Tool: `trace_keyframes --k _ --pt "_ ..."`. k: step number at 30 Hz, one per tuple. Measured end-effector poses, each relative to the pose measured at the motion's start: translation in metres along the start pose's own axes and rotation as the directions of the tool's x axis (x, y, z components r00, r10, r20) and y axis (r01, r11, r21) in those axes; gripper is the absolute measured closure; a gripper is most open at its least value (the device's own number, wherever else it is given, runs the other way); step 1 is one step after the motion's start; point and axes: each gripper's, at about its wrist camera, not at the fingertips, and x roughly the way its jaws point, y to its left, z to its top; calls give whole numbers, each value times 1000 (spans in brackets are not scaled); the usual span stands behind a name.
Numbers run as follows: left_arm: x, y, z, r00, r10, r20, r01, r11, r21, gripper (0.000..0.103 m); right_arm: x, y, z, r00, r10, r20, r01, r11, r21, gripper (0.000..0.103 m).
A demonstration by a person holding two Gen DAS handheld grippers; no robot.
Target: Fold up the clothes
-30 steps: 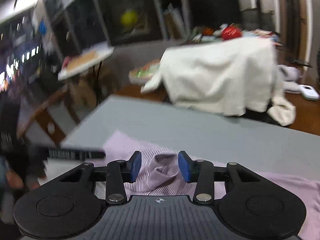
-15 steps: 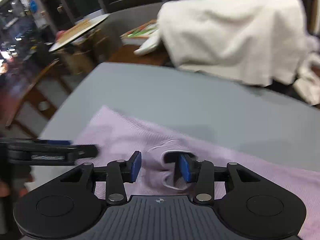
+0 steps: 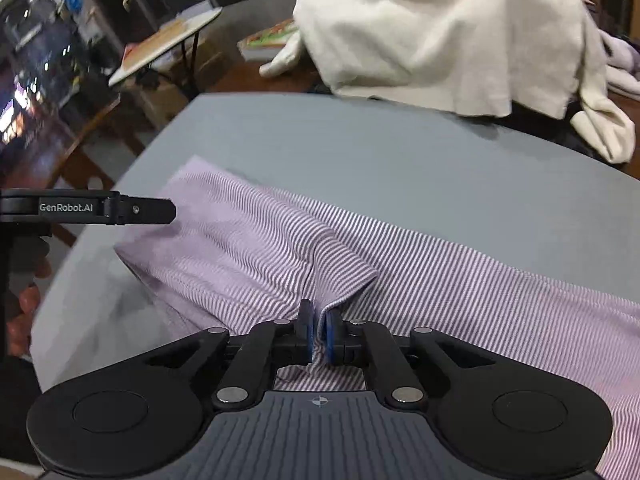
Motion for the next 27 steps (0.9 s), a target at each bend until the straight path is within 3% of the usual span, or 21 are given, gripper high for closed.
trace_keyframes --k 3,5,8,12,18,24,27 --pt "2 -7 4 996 -91 -21 90 995 -39 16 -32 13 1 985 -83 152 89 996 -30 99" --pt "10 -8 3 990 -132 -53 128 988 -82 16 -40 28 2 976 -69 206 92 991 -100 100" --pt "28 -2 -2 986 -127 -111 110 983 -145 16 -17 51 5 988 -39 148 72 972 -222 100" --pt "40 2 -11 987 -95 -129 81 991 -105 17 25 50 -13 989 -147 1 144 966 -214 100" --pt "42 -4 -17 988 -84 -128 76 995 -69 11 7 45 -19 988 -142 61 151 973 -175 100" --pt "43 -14 -22 990 -57 -127 59 998 14 10 19 32 -28 992 -129 11 129 983 -127 99" --pt "37 -23 -29 993 -39 -114 47 996 71 10 13 32 -26 990 -135 41 138 984 -110 99"
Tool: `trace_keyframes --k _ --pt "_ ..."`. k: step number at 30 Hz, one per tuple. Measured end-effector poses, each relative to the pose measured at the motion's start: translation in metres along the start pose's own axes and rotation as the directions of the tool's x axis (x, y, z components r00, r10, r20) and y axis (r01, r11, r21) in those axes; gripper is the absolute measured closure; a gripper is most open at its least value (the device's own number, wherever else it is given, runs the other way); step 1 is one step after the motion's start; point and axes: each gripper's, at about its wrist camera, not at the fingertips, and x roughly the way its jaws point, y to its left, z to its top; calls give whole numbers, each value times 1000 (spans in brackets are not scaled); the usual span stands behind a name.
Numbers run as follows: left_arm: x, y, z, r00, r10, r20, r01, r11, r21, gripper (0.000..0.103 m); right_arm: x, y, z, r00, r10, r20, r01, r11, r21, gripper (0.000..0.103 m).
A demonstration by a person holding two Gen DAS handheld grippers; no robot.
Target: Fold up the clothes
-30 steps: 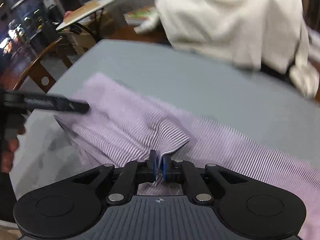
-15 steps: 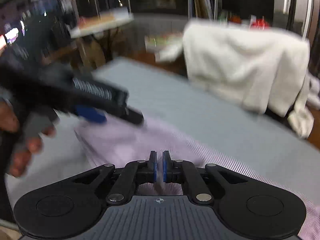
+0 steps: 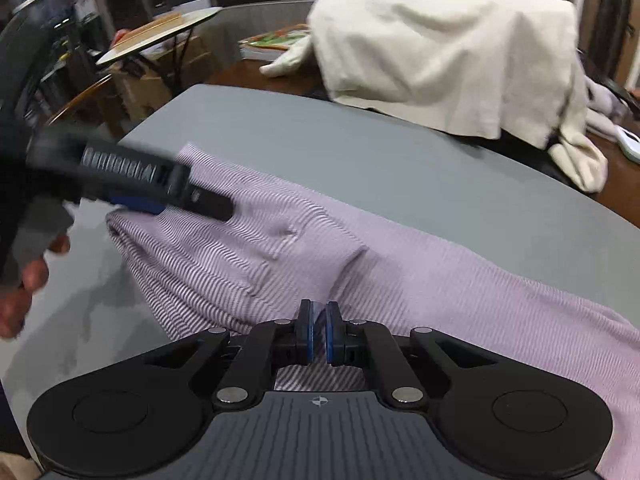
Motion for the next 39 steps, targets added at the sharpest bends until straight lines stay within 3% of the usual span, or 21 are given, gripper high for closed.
trace_keyframes --k 9,16,22,24,26,27,30,33,38,39 --pt "2 -26 -29 997 74 -1 -74 987 144 6 -8 -10 -37 997 -73 -32 75 996 53 99" --pt "-8 -22 -31 998 65 6 -65 990 129 6 -24 -10 -44 996 -94 5 93 991 96 99" --pt "-28 1 -29 998 23 51 -24 999 25 6 -44 -19 -61 994 -99 38 90 980 179 99" --pt "-36 26 -30 996 -11 83 18 996 -89 6 -51 -23 -67 994 -92 51 79 972 220 99" --pt "-39 44 -27 994 -25 103 42 985 -165 5 -56 -25 -71 994 -91 58 74 968 241 99" --pt "-41 64 -25 993 -32 115 60 967 -248 4 -59 -27 -73 994 -93 63 74 965 252 99" --pt "-36 91 -24 993 -46 104 81 932 -355 4 -64 -27 -78 993 -96 67 74 960 271 99" --pt "-27 101 -25 996 -18 85 50 920 -388 4 -68 -27 -81 993 -95 71 71 958 277 99" --pt "-16 90 -26 998 -10 61 30 944 -329 3 -76 -29 -85 991 -101 83 74 958 278 98" --pt "-15 85 -26 998 1 59 17 952 -305 11 -78 -30 -85 991 -104 86 76 956 282 98"
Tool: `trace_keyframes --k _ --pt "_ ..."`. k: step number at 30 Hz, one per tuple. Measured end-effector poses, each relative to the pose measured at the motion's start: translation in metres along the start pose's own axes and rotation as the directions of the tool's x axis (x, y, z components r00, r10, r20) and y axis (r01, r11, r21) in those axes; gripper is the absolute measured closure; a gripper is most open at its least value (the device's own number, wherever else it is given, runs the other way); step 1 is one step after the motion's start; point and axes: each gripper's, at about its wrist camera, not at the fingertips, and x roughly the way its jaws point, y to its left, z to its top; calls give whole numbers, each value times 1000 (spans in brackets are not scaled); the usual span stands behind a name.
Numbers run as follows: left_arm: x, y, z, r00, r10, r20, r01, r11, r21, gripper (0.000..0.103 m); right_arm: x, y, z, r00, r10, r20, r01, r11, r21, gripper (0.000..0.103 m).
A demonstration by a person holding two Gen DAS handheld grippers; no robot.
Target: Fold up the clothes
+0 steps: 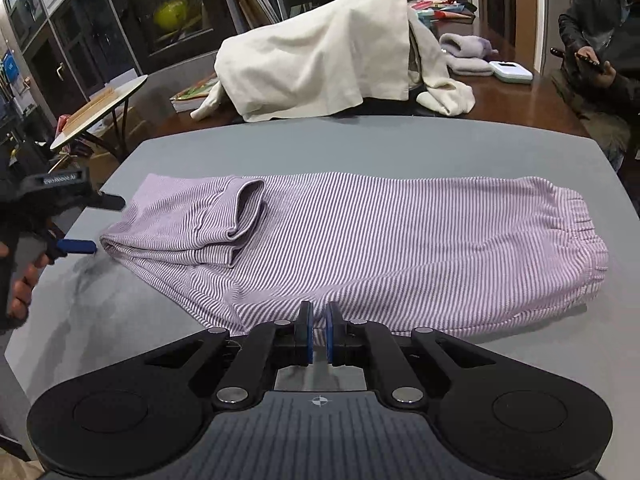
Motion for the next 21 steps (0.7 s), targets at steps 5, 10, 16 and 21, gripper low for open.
trace_keyframes --k 5,10,16,21 --pt "3 -6 -1 999 46 2 -46 999 -18 91 -8 -8 1 1000 -2 20 2 1000 31 98" --pt "-16 -23 -4 997 13 73 -13 1000 -3 91 -20 -5 5 998 18 61 -18 1000 11 98" --pt "-55 -107 -8 978 -138 159 104 974 203 91 -28 -15 12 995 8 102 -14 998 54 98" --pt "-75 -181 -26 954 -271 129 205 902 380 91 -37 -37 14 993 -23 116 7 991 133 98"
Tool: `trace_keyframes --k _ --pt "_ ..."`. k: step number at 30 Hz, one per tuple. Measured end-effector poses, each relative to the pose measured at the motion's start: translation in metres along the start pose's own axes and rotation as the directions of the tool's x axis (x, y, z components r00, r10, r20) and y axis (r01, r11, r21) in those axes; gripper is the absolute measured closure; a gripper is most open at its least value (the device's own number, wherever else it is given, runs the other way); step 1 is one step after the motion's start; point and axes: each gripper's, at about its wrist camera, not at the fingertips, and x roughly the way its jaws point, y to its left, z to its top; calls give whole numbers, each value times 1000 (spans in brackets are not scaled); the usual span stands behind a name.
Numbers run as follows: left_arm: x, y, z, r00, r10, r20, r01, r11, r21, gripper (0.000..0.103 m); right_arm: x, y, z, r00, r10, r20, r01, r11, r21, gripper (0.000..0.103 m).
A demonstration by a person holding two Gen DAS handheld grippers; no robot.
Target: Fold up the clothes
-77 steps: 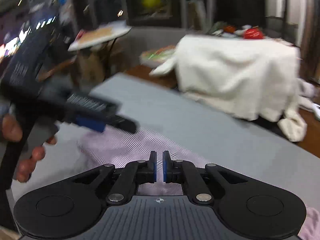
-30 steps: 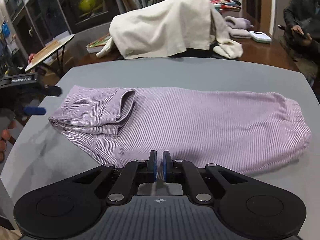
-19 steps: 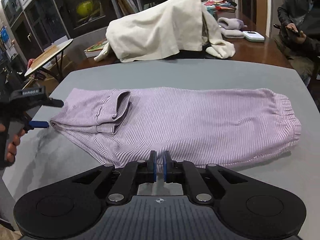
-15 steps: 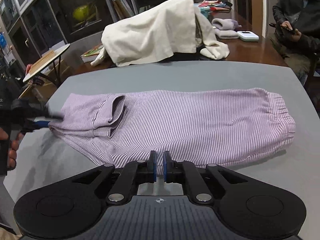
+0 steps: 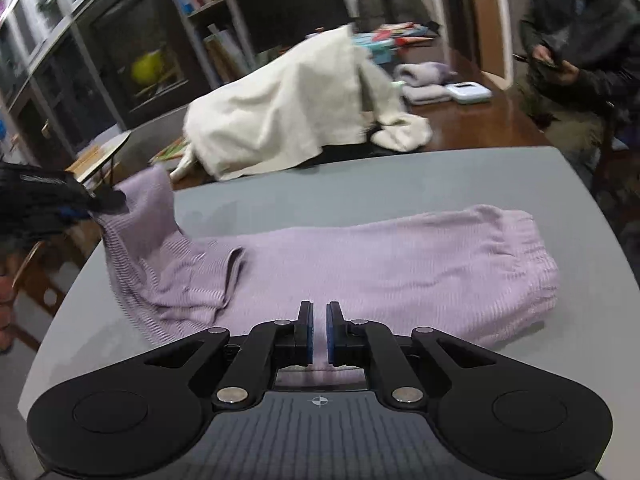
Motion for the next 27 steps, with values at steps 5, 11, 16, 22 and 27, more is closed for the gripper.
trace_keyframes --k 5,11,16,22,27 --pt "27 -70 2 991 -124 -52 129 988 89 93 -23 -38 4 997 -69 38 64 992 110 98" --pt "74 -154 -10 971 -210 -111 227 958 176 93 -57 -84 2 987 -150 60 132 963 234 98" --pt "78 -172 -28 948 -283 -148 307 933 187 80 -83 -112 -2 989 -139 57 118 952 284 98" --pt "45 -71 -15 997 25 -70 -19 996 83 43 -71 -100 19 988 129 91 -149 951 270 61" --pt "19 34 -17 965 236 -114 -253 954 -160 42 -11 -55 45 940 342 -5 -324 896 304 37"
